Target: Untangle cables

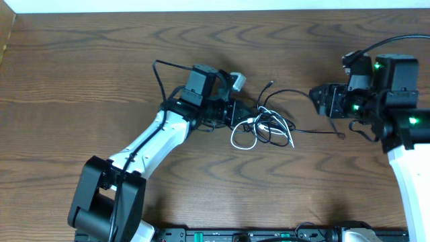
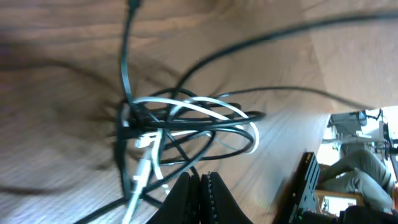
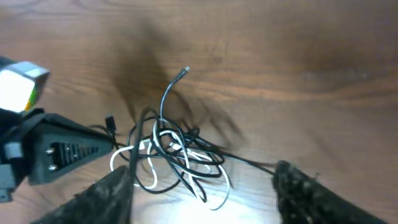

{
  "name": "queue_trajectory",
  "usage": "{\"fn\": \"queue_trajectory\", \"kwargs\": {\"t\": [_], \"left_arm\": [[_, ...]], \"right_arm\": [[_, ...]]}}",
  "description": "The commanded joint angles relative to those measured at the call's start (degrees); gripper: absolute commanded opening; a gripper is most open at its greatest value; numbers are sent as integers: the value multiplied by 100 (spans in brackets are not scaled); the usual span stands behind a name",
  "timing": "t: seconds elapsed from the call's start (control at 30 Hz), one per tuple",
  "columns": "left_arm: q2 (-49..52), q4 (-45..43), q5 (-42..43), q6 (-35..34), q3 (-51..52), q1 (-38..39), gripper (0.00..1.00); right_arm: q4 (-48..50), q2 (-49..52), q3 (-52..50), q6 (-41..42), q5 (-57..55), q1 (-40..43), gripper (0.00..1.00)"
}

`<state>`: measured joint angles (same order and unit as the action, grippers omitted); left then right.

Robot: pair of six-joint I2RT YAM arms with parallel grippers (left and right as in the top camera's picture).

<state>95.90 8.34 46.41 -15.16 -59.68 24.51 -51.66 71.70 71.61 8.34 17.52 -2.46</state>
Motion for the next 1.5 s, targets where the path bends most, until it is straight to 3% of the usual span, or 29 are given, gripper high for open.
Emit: {"fn": "queue_trajectory", "kwargs": {"t": [0.0, 0.57, 0.83, 1.03, 1.47], "left_arm": [[-212, 15, 98, 13, 15, -238, 8], [-579, 682, 98, 238, 17, -752, 8], [-616, 706, 98, 247, 15, -1014, 8], [-800, 901, 98, 254, 15, -1318, 8], [-1255, 966, 101, 269, 15, -1357, 9]], "right_arm": [[-20, 286, 17, -4, -599, -238, 77], [-291, 1626, 15, 111, -511, -1351, 72], [-1145, 1864, 15, -1049, 133, -1679, 68], [-1646, 1864, 2, -1272, 205, -1775, 73], [-564, 1869, -833, -1270, 129, -1786, 75]]}}
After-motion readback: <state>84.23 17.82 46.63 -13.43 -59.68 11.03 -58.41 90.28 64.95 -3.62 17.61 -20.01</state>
